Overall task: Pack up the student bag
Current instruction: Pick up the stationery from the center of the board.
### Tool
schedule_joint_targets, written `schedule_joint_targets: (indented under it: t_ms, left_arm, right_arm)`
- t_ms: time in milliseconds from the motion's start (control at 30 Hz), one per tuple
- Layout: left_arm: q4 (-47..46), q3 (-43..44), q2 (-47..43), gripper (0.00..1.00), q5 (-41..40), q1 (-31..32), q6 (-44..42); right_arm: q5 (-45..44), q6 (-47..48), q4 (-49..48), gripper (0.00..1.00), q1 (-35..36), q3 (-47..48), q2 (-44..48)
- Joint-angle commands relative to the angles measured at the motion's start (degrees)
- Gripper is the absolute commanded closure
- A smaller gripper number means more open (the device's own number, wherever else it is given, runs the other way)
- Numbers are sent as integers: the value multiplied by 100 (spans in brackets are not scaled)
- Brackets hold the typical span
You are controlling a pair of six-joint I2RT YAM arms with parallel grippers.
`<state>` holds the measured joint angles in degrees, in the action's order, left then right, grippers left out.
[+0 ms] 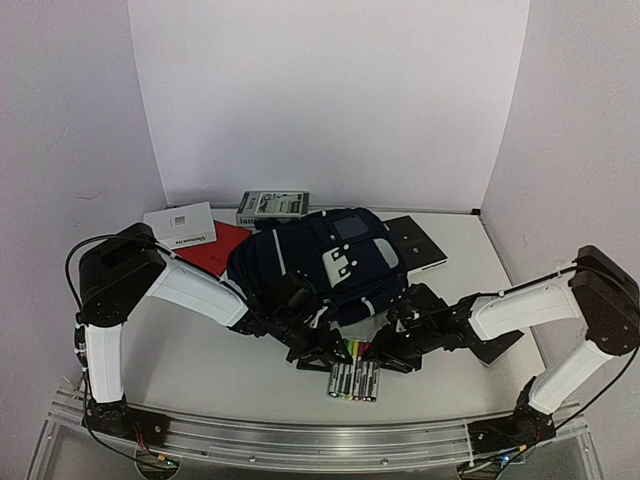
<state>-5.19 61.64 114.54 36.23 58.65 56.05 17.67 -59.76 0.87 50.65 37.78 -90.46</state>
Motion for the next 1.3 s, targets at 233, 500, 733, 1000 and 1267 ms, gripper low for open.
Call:
schedule_joint_targets:
  t_ms: [233,500,733,1000,1267]
  left_arm:
    - [-1218,-442,-634,47,-92,23,-151]
    - [-1987,-878,-1027,49,-298,23,-156]
    - [-2218,-1065,-1178,51,-390,17,-168]
    - [-2554,-1140,-1081,51,-181,-47,-96]
    - [-3340,-1358,-1159,51,-14,-64,-94]
  right_arm:
    - [442,-304,-813,59,49,-69,-345]
    - [526,-342,-913,60,52,-51,-552]
    - [588,-402,-1013,61,53,12,-626]
    - [796,-528,-1368,61,57,80,-671]
    - [921,-586,-1558,60,53,150,-753]
